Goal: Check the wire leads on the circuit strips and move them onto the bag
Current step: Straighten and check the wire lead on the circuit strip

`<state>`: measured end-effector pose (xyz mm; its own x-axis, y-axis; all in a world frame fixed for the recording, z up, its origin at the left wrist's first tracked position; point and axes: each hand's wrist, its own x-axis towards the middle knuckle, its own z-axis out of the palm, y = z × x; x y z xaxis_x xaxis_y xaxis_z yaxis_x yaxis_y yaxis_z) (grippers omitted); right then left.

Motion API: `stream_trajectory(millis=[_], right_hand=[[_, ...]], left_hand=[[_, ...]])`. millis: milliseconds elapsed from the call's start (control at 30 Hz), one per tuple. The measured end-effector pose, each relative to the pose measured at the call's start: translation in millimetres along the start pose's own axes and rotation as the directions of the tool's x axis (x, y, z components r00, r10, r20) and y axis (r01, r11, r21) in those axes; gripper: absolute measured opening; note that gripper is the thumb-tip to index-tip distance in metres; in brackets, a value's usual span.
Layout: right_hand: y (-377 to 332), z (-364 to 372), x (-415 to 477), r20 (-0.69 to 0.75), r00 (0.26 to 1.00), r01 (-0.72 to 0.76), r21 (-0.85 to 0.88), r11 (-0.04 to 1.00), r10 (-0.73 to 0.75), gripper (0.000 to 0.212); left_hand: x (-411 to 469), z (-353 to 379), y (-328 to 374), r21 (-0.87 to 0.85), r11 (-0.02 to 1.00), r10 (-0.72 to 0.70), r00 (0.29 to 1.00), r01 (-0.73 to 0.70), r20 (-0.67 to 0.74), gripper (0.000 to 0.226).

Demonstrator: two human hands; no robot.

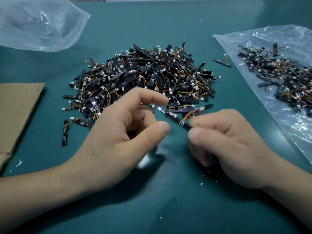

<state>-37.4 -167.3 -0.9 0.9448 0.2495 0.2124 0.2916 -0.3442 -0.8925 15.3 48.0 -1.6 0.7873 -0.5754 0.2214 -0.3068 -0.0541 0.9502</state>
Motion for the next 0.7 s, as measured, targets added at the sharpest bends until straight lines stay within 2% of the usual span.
stream_trajectory(millis=[100, 167, 233, 300, 400, 467, 567, 633, 700], right_hand=[[1.6, -4.5, 5.0, -0.325, 0.944, 0.053, 0.339, 0.939, 0.064, 0.016], [4.2, -6.7, 7.5, -0.357, 0.924, 0.023, 0.407, 0.913, 0.136, 0.020], [6.6, -5.6, 5.5, -0.305, 0.945, -0.034, 0.277, 0.960, 0.121, 0.017], [4.8, 1.7, 1.5, -0.205, 0.978, -0.029, 0.023, 0.999, 0.033, 0.013], [1.5, 10.5, -2.3, -0.086, 0.994, 0.038, -0.312, 0.949, -0.068, 0.011], [1.9, 11.3, -2.7, -0.153, 0.983, 0.033, -0.416, 0.909, -0.105, 0.009], [6.2, 8.6, -0.7, -0.323, 0.946, -0.135, -0.495, 0.859, -0.037, 0.018], [9.3, 8.7, 0.6, -0.337, 0.941, -0.236, -0.557, 0.796, 0.043, 0.023], [8.9, 10.6, 1.7, -0.302, 0.951, -0.250, -0.644, 0.723, 0.060, 0.022]], left_hand=[[-0.1, 0.1, 0.8, 0.033, 0.999, -0.002, 1.000, 0.002, 0.004, 0.013], [-1.1, 0.7, 0.8, 0.093, 0.996, -0.003, 1.000, 0.001, 0.021, 0.004], [-2.0, 2.0, 1.9, 0.169, 0.985, 0.014, 0.999, -0.020, 0.036, 0.007], [-2.5, 2.5, 4.2, 0.241, 0.969, 0.037, 0.997, -0.052, 0.065, 0.006], [-2.9, 2.1, 6.9, 0.290, 0.953, 0.064, 0.993, -0.091, 0.101, 0.004], [-2.9, 1.7, 6.6, 0.290, 0.954, 0.056, 0.995, -0.079, 0.086, 0.006], [-2.7, 2.3, 5.8, 0.284, 0.956, 0.046, 0.996, -0.065, 0.072, 0.007], [-3.2, 2.7, 5.9, 0.291, 0.954, 0.045, 0.996, -0.066, 0.079, 0.007], [-3.6, 2.8, 5.7, 0.303, 0.950, 0.043, 0.995, -0.070, 0.092, 0.007]])
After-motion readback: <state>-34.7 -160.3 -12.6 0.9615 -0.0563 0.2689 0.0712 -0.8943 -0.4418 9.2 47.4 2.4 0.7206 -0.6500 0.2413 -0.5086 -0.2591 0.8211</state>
